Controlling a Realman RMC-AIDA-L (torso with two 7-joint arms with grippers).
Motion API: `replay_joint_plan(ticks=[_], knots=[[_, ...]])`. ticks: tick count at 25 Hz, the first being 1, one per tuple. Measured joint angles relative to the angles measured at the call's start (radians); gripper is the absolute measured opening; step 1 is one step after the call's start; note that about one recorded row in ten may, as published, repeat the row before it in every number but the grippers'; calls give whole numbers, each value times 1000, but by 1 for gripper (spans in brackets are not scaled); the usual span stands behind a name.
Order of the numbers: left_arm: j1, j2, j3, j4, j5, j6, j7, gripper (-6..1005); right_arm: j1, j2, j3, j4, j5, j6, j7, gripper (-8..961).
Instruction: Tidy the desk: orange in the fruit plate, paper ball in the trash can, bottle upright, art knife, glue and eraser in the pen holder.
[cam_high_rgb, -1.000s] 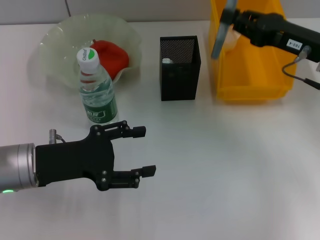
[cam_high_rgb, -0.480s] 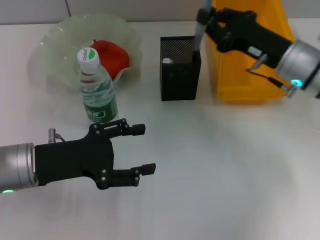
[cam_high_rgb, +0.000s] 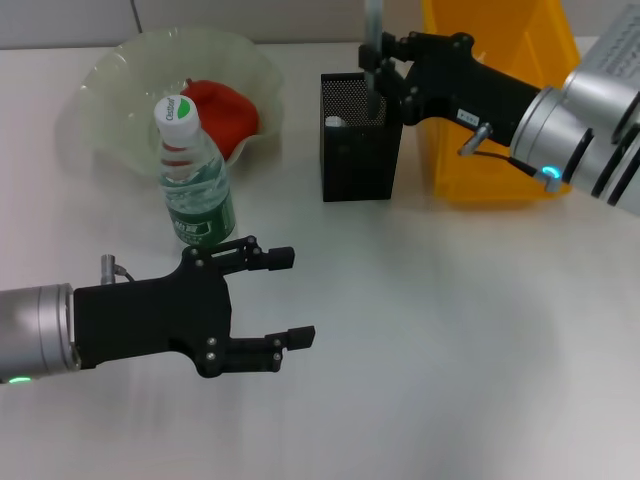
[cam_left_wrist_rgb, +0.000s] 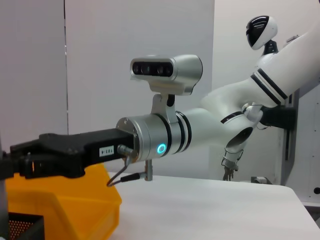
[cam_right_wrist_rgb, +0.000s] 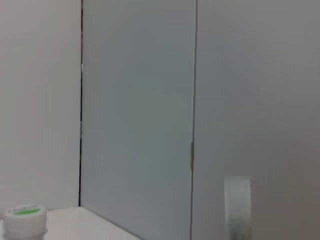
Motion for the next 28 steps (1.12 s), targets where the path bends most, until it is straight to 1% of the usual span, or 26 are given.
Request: replay_joint_plan(ticks=[2, 9, 13, 15, 18, 19, 20, 21, 23, 24, 25, 26, 28], knots=[[-1, -1, 0, 0, 0, 0, 0, 810, 0, 0, 0, 5, 0, -1, -11, 156], [-2, -1, 0, 0, 0, 10, 0, 810, -12, 0, 11, 20, 4, -18, -25, 285], [-3, -1, 0, 0, 0, 11, 0, 810, -37, -1, 14, 15, 24, -65, -25, 358], [-4, 0, -3, -7, -3, 36, 0, 810, -65, -1, 15, 11, 68, -123, -19, 437], [-5, 2, -9, -10, -7, 61, 0, 810, -140, -1, 16, -11, 146, -230, -17, 555], [-5, 2, -11, -10, -11, 68, 0, 810, -165, -2, 15, -24, 159, -258, -7, 573], [-5, 3, -13, -10, -18, 74, 0, 810, -210, -5, 12, -58, 171, -290, 33, 591], [-3, 3, -14, -10, -25, 76, 0, 810, -210, -5, 12, -58, 171, -290, 33, 610], [0, 4, -14, -10, -34, 79, 0, 810, -254, -7, 6, -107, 170, -299, 90, 646], [2, 4, -14, -10, -37, 81, 0, 810, -276, -7, 5, -128, 169, -304, 117, 736], [3, 4, -14, -10, -40, 82, 0, 810, -318, -9, 1, -160, 158, -328, 154, 826], [3, 4, -14, -10, -41, 84, 0, 810, -318, -9, 1, -160, 158, -328, 154, 826], [3, 3, -14, -10, -42, 86, 0, 810, -360, -11, -1, -189, 115, -358, 177, 825]])
